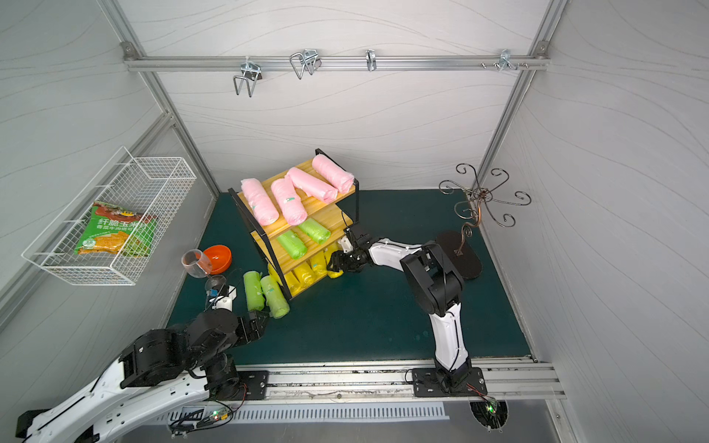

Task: Sort the rolls of trash bags by color and place them on the shelf
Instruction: Place the roll of trash bags on the shelf.

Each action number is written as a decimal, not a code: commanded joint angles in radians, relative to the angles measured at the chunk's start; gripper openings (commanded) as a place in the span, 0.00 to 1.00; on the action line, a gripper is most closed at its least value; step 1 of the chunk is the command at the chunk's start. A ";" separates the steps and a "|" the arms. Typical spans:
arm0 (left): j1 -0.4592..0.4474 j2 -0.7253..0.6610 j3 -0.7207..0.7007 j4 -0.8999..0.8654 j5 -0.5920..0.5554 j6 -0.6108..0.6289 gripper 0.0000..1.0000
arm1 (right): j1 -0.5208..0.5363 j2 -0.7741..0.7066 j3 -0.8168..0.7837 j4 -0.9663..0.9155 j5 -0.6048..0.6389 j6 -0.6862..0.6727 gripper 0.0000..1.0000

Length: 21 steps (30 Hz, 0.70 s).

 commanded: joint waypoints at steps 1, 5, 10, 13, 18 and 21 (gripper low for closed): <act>0.004 0.013 0.003 0.049 0.009 -0.003 0.95 | -0.015 -0.040 -0.009 -0.087 0.045 -0.031 0.68; 0.004 0.009 0.009 0.042 0.006 -0.001 0.95 | -0.025 -0.061 -0.016 -0.120 0.043 -0.047 0.71; 0.004 0.003 0.004 0.042 0.001 -0.002 0.95 | -0.024 -0.114 -0.052 -0.139 0.010 -0.065 0.77; 0.004 0.008 0.002 0.050 0.005 -0.002 0.95 | -0.025 -0.152 -0.084 -0.148 -0.009 -0.074 0.78; 0.004 0.013 0.006 0.052 0.006 0.002 0.95 | -0.025 -0.234 -0.165 -0.167 0.003 -0.089 0.78; 0.004 0.011 0.006 0.053 0.002 0.001 0.95 | -0.025 -0.284 -0.219 -0.167 0.005 -0.076 0.78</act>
